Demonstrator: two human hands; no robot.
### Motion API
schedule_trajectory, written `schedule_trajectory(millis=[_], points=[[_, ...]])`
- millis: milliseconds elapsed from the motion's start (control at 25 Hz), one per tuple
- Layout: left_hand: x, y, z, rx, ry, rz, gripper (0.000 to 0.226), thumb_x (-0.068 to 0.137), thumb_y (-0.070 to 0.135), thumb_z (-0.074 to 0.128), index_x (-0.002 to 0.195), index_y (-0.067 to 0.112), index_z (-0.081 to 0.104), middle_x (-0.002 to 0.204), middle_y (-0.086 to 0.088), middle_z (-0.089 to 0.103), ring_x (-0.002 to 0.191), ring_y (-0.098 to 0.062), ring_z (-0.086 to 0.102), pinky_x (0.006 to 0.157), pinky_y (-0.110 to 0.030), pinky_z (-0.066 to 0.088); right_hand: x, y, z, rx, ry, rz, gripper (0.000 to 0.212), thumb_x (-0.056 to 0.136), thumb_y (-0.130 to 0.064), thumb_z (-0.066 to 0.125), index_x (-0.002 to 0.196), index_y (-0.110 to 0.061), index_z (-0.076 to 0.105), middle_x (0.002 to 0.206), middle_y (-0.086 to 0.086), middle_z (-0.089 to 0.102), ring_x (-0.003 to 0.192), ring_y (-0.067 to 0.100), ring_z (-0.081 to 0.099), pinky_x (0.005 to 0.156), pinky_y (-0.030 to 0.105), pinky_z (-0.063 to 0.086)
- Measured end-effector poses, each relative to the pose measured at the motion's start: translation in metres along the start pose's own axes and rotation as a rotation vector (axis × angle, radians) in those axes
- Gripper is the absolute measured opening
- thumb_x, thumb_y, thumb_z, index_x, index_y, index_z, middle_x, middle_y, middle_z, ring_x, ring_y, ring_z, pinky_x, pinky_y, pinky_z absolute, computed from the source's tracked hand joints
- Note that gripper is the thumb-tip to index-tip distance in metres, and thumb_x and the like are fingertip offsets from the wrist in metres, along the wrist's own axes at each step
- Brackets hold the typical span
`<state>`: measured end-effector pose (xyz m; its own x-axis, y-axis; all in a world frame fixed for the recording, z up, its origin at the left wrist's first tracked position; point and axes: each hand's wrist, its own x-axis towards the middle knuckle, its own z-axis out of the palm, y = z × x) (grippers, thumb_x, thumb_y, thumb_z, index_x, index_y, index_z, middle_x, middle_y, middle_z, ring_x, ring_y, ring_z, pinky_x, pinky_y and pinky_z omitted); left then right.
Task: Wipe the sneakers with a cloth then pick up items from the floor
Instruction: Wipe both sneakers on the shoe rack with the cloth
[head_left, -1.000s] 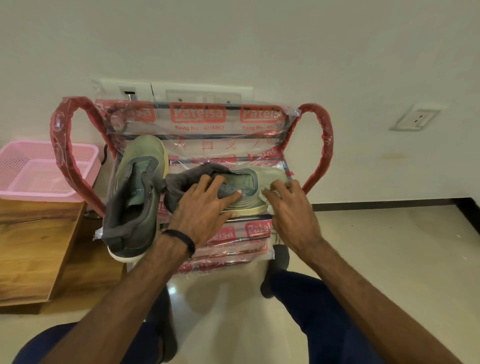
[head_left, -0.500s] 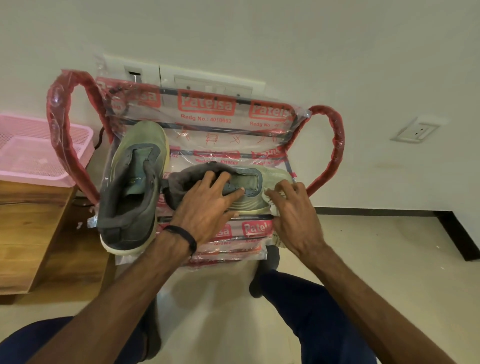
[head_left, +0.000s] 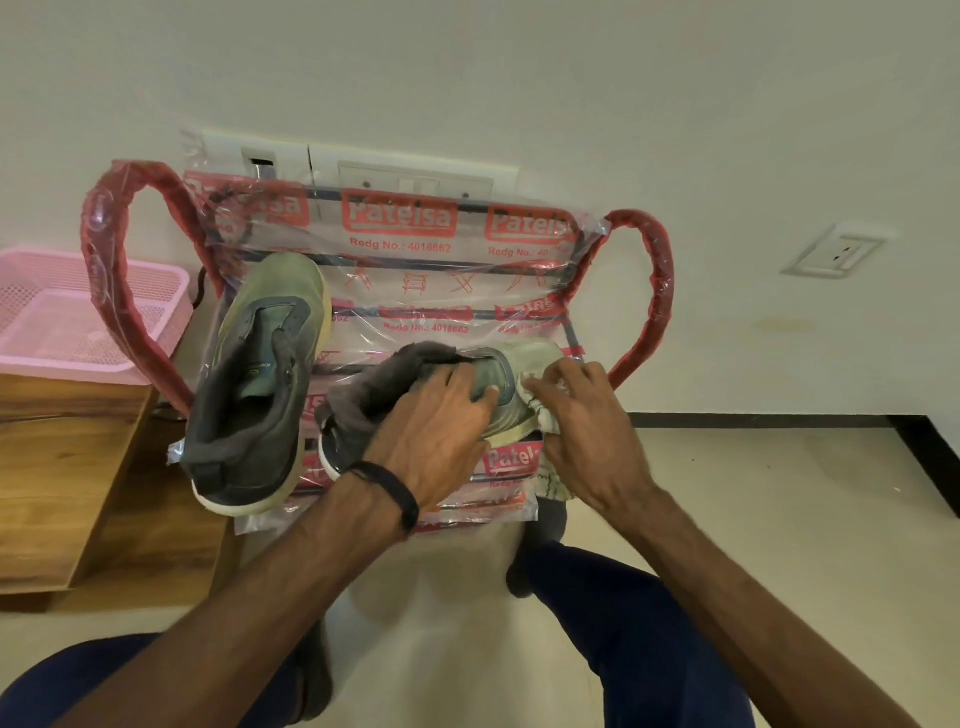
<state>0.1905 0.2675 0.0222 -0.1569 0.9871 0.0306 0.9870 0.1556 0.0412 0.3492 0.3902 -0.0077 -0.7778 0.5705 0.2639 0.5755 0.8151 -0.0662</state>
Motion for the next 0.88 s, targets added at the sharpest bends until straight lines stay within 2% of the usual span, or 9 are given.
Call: schedule_trajectory(millis=[120,160,240,320,440,600,640,760,880], points=[[-0.005,-0.018,0.006,0.166,0.075,0.039,0.054,0.084,0.062,0.064,0.128,0.031,0.063,0.162,-0.012,0.017,0.147,-0.035,0.015,0.111,-0.058,0.026,-0.006,-0.001,0.007,-0.04,-0.005,-0.043,0.068,0.064,-0.021,0.094,0.126,-0.013,0.067,0.124,0.011,0.061,0.11,0.032,0.057,0.084,0.046,0.059],[-0.002,-0.024,0.006,0.184,0.087,0.044,0.053,0.08,0.068,0.064,0.121,0.035,0.066,0.165,-0.013,0.011,0.151,-0.039,0.007,0.112,-0.065,0.02,-0.003,-0.001,0.007,-0.043,-0.005,-0.035,0.068,0.064,-0.021,0.094,0.126,-0.013,0.067,0.123,0.011,0.06,0.11,0.032,0.056,0.084,0.046,0.058],[0.006,-0.03,0.007,0.191,0.029,0.036,0.056,0.082,0.074,0.055,0.127,0.041,0.059,0.167,-0.016,0.006,0.152,-0.043,0.0,0.114,-0.071,0.011,0.0,-0.002,0.005,-0.051,0.006,-0.021,0.069,0.063,-0.022,0.094,0.126,-0.012,0.067,0.123,0.012,0.061,0.11,0.033,0.056,0.085,0.047,0.058],[0.009,-0.03,0.011,0.189,-0.038,0.04,0.06,0.088,0.074,0.046,0.138,0.041,0.048,0.165,-0.012,0.012,0.149,-0.04,0.011,0.115,-0.065,0.02,-0.005,-0.008,0.004,-0.088,0.006,-0.071,0.071,0.059,-0.025,0.096,0.123,-0.011,0.069,0.12,0.013,0.063,0.106,0.033,0.06,0.082,0.047,0.059],[0.0,-0.03,0.016,0.193,-0.011,0.067,0.062,0.093,0.069,0.041,0.145,0.035,0.044,0.162,-0.008,0.024,0.14,-0.032,0.029,0.111,-0.057,0.029,-0.009,-0.003,-0.001,-0.187,-0.013,-0.205,0.072,0.056,-0.028,0.096,0.12,-0.01,0.069,0.116,0.013,0.066,0.1,0.033,0.063,0.078,0.045,0.059],[0.001,-0.025,0.018,0.206,-0.003,0.071,0.062,0.098,0.066,0.034,0.15,0.033,0.037,0.164,-0.01,0.019,0.141,-0.032,0.029,0.112,-0.055,0.027,0.015,0.011,-0.002,-0.134,0.061,0.05,0.063,0.068,-0.018,0.091,0.126,-0.01,0.066,0.124,0.015,0.061,0.105,0.033,0.057,0.083,0.045,0.057],[0.0,-0.025,0.018,0.206,-0.005,0.065,0.062,0.098,0.066,0.033,0.15,0.033,0.036,0.165,-0.01,0.018,0.142,-0.032,0.028,0.112,-0.055,0.026,0.013,0.002,0.002,-0.121,0.049,0.022,0.062,0.069,-0.02,0.09,0.126,-0.01,0.066,0.123,0.014,0.061,0.105,0.032,0.056,0.083,0.043,0.056],[-0.006,-0.026,0.018,0.207,-0.028,0.062,0.062,0.1,0.065,0.028,0.153,0.033,0.031,0.166,-0.01,0.013,0.145,-0.032,0.024,0.114,-0.056,0.022,-0.004,-0.01,0.005,-0.238,-0.027,-0.302,0.062,0.065,-0.028,0.091,0.119,-0.01,0.069,0.116,0.01,0.065,0.098,0.027,0.059,0.081,0.038,0.056],[-0.001,-0.02,0.017,0.195,-0.027,0.06,0.061,0.1,0.063,0.03,0.152,0.031,0.033,0.165,-0.012,0.015,0.143,-0.033,0.026,0.113,-0.057,0.023,0.016,0.015,-0.009,-0.205,0.01,-0.142,0.066,0.061,-0.029,0.095,0.118,-0.008,0.069,0.116,0.015,0.065,0.097,0.032,0.06,0.077,0.043,0.057]])
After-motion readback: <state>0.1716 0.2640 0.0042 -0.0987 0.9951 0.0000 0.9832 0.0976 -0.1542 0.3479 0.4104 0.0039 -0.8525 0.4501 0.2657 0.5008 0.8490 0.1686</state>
